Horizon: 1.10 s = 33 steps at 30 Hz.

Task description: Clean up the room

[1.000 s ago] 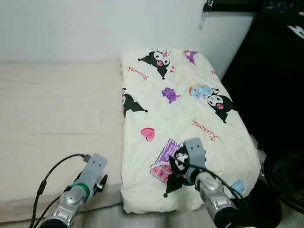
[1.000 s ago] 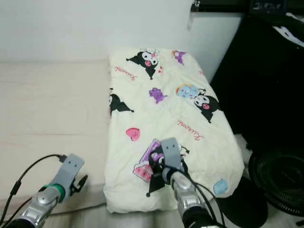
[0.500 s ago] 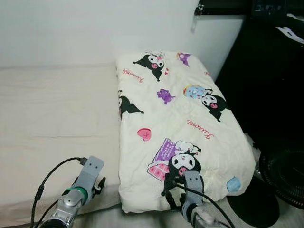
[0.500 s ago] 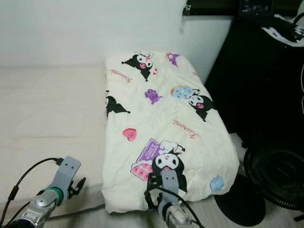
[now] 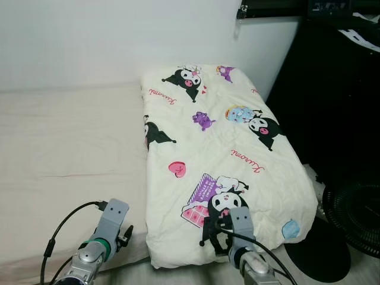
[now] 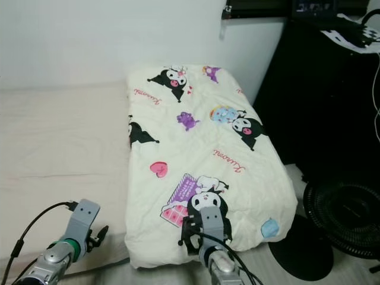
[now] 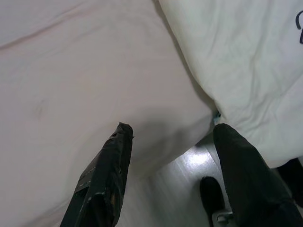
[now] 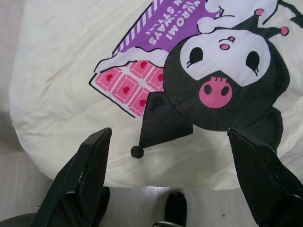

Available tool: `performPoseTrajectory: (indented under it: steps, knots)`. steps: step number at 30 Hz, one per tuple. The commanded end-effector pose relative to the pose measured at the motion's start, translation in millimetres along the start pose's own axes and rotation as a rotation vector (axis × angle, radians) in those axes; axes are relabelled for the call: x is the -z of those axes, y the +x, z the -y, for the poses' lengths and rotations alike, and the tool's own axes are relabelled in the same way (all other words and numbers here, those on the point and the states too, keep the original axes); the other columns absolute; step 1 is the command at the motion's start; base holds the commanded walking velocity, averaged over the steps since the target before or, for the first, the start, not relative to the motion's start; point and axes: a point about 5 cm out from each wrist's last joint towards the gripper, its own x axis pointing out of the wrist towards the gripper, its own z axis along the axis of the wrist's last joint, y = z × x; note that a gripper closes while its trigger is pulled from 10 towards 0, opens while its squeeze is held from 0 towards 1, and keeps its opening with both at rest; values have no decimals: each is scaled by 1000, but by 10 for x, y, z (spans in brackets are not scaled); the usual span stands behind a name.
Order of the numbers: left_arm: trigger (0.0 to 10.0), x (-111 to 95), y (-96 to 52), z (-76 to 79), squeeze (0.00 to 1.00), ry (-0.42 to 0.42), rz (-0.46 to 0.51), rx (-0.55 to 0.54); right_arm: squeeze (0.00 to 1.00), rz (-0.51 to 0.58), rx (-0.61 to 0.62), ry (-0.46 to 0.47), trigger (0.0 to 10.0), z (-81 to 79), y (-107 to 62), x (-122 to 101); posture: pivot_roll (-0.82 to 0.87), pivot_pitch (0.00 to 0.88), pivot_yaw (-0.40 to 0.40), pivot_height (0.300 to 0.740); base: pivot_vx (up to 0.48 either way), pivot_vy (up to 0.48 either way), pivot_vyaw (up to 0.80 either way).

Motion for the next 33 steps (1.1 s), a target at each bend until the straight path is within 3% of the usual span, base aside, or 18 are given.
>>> performPoseTrajectory:
  steps: [1,3,10,15,22,33]
  knots:
    - [10000,57,-21,3,0,-12,-8,-5,0,-21,-2,17,10000,-8,-19,61,-16,20,24,735,0,0,0]
    - [10000,58,-24,-11,0,-12,-6,-14,0,-4,14,45,10000,22,-5,15,-19,17,31,735,0,0,0]
    - [10000,137,-65,-84,0,2,-28,-26,0,16,-9,6,10000,-26,33,-63,-13,1,37,735,0,0,0]
    - [10000,7,-38,-215,0,-25,9,-69,0,-27,-97,-1,10000,-256,5,76,13,12,44,735,0,0,0]
    - [10000,87,-57,-149,0,24,-17,-32,0,-28,-116,-3,10000,-297,-12,111,-5,43,51,735,0,0,0]
    - [10000,146,-79,-147,0,-6,-30,-49,0,-15,-150,-49,10000,-330,8,62,9,39,39,735,0,0,0]
